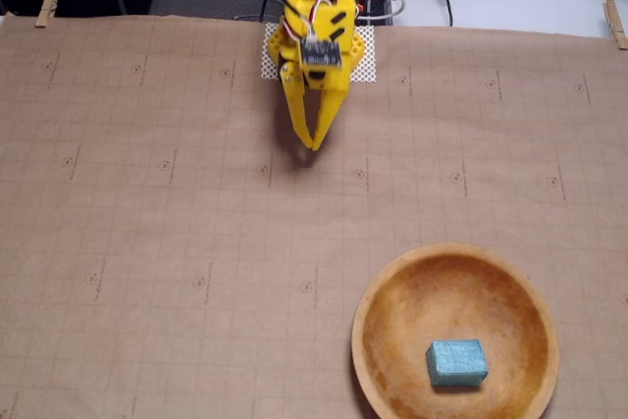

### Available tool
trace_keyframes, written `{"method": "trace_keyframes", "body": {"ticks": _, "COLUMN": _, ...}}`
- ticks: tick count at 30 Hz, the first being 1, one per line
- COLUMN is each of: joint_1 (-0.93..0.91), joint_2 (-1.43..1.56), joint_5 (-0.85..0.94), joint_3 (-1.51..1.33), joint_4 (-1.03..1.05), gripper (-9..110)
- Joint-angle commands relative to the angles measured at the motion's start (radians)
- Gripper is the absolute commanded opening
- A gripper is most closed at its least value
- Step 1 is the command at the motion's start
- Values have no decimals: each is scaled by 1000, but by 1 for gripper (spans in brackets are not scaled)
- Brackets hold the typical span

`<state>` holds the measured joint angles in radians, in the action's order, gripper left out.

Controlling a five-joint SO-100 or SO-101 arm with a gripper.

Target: Grasp a blue block and put it in the bowl.

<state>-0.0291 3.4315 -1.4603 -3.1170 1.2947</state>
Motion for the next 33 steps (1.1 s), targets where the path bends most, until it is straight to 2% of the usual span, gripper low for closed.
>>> {"method": "trace_keyframes", "body": {"ticks": 1, "joint_1": 2, "joint_2": 6, "joint_5": 6, "joint_3": -11, "joint_4": 6, "gripper": -2}}
{"method": "trace_keyframes", "body": {"ticks": 7, "joint_1": 5, "joint_2": 3, "joint_5": 3, "joint_3": -12, "joint_4": 14, "gripper": -2}}
{"method": "trace_keyframes", "body": {"ticks": 14, "joint_1": 9, "joint_2": 2, "joint_5": -118, "joint_3": -12, "joint_4": 66, "gripper": -2}}
{"method": "trace_keyframes", "body": {"ticks": 33, "joint_1": 14, "joint_2": 0, "joint_5": -64, "joint_3": -12, "joint_4": 67, "gripper": -3}}
